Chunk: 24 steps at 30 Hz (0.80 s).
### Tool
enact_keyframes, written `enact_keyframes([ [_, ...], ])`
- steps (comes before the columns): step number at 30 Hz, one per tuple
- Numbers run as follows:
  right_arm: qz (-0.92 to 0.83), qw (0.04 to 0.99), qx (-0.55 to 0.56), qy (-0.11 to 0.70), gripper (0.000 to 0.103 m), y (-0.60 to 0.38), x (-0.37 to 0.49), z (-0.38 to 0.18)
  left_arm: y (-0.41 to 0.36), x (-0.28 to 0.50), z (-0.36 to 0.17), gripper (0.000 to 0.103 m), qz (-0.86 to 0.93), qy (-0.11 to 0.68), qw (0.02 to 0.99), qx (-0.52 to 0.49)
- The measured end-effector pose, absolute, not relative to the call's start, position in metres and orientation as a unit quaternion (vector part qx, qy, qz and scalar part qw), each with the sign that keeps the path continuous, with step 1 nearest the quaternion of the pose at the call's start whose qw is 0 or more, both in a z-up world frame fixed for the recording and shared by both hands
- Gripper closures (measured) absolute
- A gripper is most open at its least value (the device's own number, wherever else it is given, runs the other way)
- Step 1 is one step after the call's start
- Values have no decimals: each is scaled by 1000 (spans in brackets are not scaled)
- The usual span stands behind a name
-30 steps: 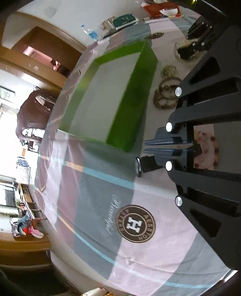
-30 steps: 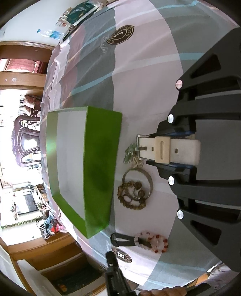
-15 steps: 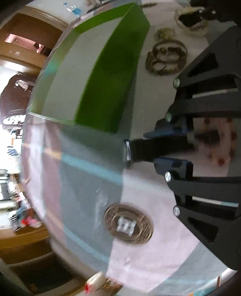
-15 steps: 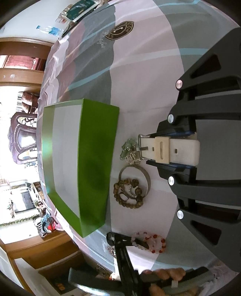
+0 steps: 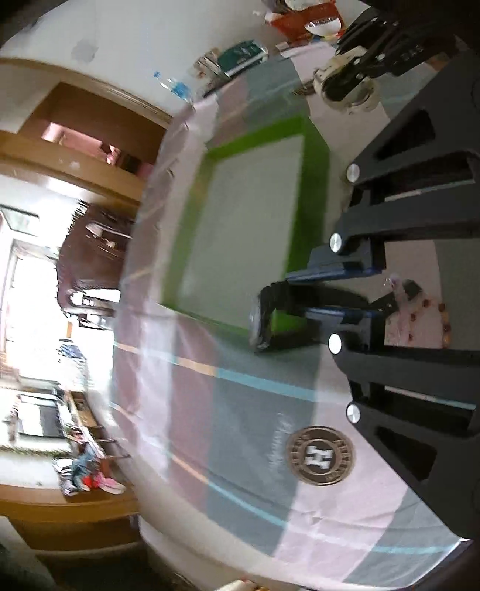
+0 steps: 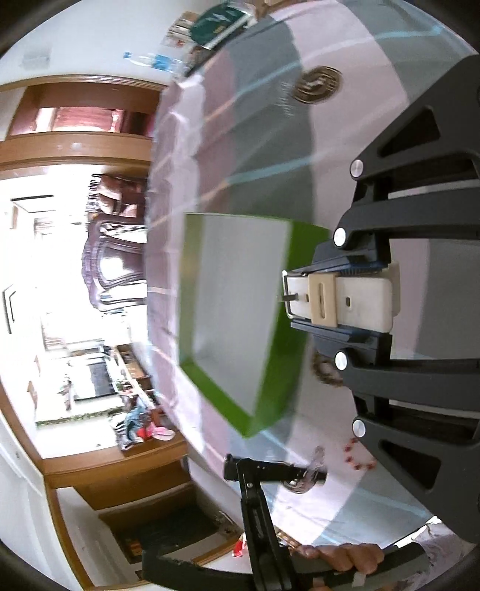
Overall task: Organize jewelry
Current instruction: 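Lift both held watches and carry them over the green box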
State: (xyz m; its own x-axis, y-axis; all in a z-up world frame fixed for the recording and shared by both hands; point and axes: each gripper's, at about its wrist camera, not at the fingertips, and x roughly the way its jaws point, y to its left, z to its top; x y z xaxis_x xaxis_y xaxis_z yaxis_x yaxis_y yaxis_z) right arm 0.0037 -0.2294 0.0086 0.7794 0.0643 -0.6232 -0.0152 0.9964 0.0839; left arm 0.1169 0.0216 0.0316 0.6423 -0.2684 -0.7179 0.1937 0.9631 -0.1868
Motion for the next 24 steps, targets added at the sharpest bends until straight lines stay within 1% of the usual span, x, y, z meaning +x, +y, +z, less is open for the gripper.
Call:
enact_keyframes([
  [2,18,947,34,320,81,-230,12,18,17,119,41,92,-132,393,909,-44],
  [4,19,949,42,313,81,-232,21,25,11,124,49,96,-137,382,913,-40],
  [5,18,948,47,313,81,-234,24,27,9,120,52,96,-140,380,914,-41],
  [11,27,946,55,318,81,-231,25,24,2,112,49,97,-155,374,914,-37],
  [17,35,934,50,353,81,-224,38,1,-8,124,31,97,-154,399,903,-37],
  [21,27,942,46,333,81,-223,57,11,-21,141,45,97,-154,374,914,-28],
  [24,17,946,41,320,81,-223,80,14,-34,158,50,97,-131,357,925,-2],
])
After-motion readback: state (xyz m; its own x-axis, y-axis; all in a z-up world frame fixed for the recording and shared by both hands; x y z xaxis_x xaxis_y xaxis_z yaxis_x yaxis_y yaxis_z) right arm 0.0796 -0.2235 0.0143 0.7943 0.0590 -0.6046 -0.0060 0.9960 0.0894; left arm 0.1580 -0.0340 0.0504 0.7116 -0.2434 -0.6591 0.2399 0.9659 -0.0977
